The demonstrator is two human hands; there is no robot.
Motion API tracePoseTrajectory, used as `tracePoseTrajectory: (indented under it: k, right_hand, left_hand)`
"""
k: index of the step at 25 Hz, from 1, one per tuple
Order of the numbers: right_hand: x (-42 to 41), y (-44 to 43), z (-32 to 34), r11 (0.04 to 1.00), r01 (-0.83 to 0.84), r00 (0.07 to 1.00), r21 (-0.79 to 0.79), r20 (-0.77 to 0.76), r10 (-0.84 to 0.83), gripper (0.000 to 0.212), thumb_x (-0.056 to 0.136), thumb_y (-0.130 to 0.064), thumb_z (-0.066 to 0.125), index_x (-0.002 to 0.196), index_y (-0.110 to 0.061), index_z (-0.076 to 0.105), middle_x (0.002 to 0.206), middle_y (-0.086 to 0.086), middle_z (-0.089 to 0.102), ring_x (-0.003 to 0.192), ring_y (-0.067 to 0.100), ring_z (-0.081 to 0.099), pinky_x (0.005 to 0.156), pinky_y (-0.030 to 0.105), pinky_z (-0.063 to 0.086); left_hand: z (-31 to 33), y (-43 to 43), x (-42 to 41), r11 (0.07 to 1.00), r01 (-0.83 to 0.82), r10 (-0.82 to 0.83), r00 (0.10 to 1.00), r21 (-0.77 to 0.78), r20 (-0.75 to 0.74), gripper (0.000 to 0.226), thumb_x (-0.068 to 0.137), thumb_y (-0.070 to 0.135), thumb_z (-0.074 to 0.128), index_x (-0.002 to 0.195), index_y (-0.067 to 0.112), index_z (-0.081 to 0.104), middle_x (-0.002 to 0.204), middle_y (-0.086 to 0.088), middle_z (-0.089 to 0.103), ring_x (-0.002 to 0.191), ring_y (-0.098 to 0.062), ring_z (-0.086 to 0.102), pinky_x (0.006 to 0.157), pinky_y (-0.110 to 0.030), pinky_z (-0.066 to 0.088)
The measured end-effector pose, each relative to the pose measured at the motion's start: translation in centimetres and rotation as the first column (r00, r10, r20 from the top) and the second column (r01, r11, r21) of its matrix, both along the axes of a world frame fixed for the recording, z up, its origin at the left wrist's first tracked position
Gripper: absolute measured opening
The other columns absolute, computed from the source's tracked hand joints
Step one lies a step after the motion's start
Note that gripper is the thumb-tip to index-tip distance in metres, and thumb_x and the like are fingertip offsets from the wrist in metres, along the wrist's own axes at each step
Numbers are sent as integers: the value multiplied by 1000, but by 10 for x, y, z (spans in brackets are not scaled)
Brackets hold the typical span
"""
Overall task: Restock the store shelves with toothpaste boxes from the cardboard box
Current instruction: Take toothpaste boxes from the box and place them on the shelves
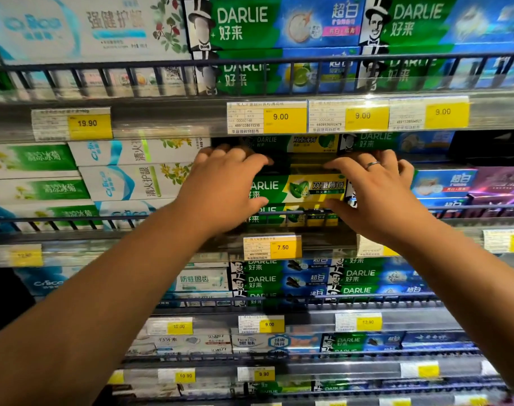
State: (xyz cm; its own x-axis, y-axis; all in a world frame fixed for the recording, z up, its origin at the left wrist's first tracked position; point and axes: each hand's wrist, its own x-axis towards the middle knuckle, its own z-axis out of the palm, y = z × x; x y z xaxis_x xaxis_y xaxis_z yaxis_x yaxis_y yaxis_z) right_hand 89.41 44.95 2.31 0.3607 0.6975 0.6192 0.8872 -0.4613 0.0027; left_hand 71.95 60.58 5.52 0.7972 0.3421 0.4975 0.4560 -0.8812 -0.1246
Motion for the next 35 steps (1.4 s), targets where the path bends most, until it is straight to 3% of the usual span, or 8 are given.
tracePoseTrajectory:
  k: [4,12,17,20,26,29,32,35]
  right_hand:
    - [2,9,16,988,31,999,-152,-33,-36,59,87,-51,56,140,-38,34,134,6,50,125,34,35,98,48,26]
    - [10,16,17,991,-6,992,-136,-123,-11,49,89,-42,58,135,-43,39,126,6,55,119,36,45,100,55,29]
    - [10,14,13,994,-21,989,-104,-148,5,48,91,-38,58,134,-45,39,106,6,58,114,37,46,97,53,31]
    - [5,12,15,995,-15,991,-100,-135,2,47,92,-35,58,135,-44,40,91,1,46,109,38,48,93,51,33]
    - [7,11,8,995,2,991,-101,-134,-16,49,92,-34,56,137,-45,39,97,8,46,109,40,45,95,50,30]
    - [7,10,-9,1000,14,994,16,-105,-12,51,87,-25,65,132,-42,48,125,15,51,111,40,38,99,56,26]
    - [-1,3,-29,983,1,997,183,-75,13,51,78,-16,70,124,-34,56,126,11,50,115,33,31,95,55,27]
    - [-19,-8,-49,957,-12,965,288,-247,86,46,80,-17,67,123,-30,56,126,3,50,114,28,37,88,44,31]
  left_hand:
    - [19,1,19,999,-44,51,963,32,-265,71,85,45,65,146,30,31,135,-4,52,123,-26,49,98,-40,41]
    - [11,4,21,999,-50,52,969,17,-242,62,91,31,62,145,27,33,122,-7,59,112,-28,54,83,-36,44]
    - [-18,-2,-5,996,23,-9,987,-89,163,59,87,30,66,140,27,41,126,-6,51,115,-26,49,95,-36,42]
    - [-53,-12,-30,930,-2,161,901,-367,404,44,87,31,66,129,29,52,123,2,54,116,-19,50,98,-34,39]
    - [-76,-22,-29,815,-69,370,826,-575,425,52,84,46,63,131,41,43,127,20,54,130,-11,34,105,-34,15]
    - [-76,-23,-26,790,-52,396,804,-612,443,50,83,46,63,130,42,44,123,21,54,130,-11,34,106,-36,14]
    - [-75,-24,-25,746,15,394,797,-666,459,46,84,45,64,125,45,45,114,28,51,128,-10,40,105,-37,15]
    - [-75,-22,-22,682,110,382,789,-723,481,42,83,45,65,117,52,43,115,27,53,122,-11,46,109,-43,29]
